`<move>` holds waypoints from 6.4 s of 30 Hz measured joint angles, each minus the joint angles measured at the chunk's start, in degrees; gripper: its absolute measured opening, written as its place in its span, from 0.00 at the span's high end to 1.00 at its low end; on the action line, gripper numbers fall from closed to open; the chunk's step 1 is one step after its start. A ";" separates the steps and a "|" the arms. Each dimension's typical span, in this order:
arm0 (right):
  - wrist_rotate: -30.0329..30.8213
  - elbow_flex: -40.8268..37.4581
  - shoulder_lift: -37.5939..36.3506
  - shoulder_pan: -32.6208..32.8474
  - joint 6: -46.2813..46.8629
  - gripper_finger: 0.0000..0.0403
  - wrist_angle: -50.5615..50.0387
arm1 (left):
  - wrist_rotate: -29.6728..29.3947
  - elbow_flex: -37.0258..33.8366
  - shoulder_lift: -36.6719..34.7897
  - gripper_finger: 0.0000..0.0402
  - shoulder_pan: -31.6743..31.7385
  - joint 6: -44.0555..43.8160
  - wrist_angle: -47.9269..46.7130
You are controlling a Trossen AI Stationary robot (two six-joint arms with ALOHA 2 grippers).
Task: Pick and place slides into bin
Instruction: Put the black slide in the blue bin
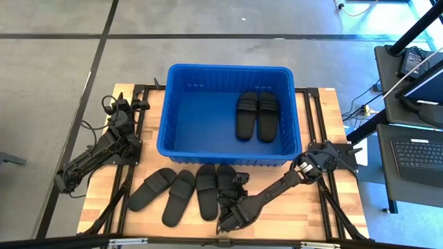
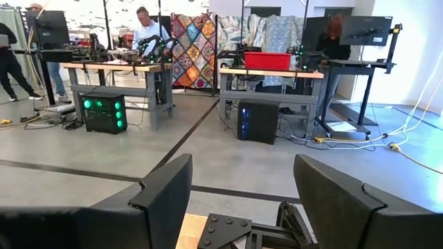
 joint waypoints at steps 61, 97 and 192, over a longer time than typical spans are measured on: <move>-15.52 0.13 -36.84 -18.89 -31.38 0.97 24.07 | 0.00 0.00 0.00 0.38 0.01 0.00 0.00; -8.38 0.13 -12.49 -47.26 -41.13 0.97 37.59 | 0.00 -0.01 0.01 0.38 0.01 0.01 0.00; -26.05 0.20 -1.22 -56.06 -25.19 0.43 35.89 | 0.00 0.00 0.02 0.38 0.01 0.01 0.00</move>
